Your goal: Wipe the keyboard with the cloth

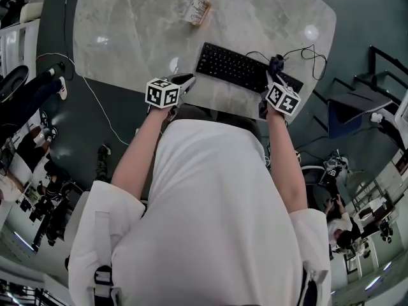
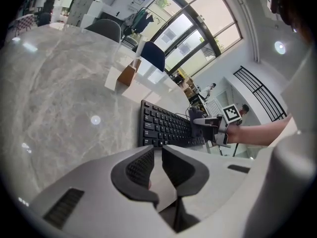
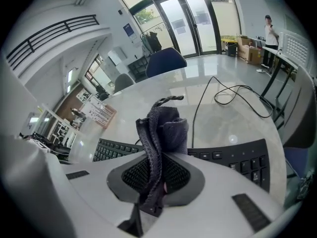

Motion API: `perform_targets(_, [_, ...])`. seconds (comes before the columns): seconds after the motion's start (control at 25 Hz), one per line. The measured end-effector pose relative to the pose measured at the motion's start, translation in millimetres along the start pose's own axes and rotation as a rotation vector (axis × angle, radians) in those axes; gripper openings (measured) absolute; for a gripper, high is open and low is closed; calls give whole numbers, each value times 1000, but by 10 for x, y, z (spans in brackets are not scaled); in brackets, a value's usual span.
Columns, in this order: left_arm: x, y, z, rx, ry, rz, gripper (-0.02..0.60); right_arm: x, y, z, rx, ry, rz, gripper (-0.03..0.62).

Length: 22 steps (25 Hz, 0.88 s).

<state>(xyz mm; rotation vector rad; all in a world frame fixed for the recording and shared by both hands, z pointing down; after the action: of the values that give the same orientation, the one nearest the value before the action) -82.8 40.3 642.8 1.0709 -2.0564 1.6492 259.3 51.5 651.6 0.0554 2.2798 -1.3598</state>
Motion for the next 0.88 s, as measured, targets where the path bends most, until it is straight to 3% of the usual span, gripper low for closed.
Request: perform_targets(0.88, [431,320,71,-14,14,-29,55,1265,-619,-97,86,102,232,62])
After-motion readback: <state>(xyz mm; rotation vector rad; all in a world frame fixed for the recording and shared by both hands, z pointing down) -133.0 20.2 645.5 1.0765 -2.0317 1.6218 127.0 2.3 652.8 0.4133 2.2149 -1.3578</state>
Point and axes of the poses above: the fingertips, and each gripper's own axes: y backward along the fingers, x to its left, z out of its top, the point moved 6 cm from there along y, backward along the fingers
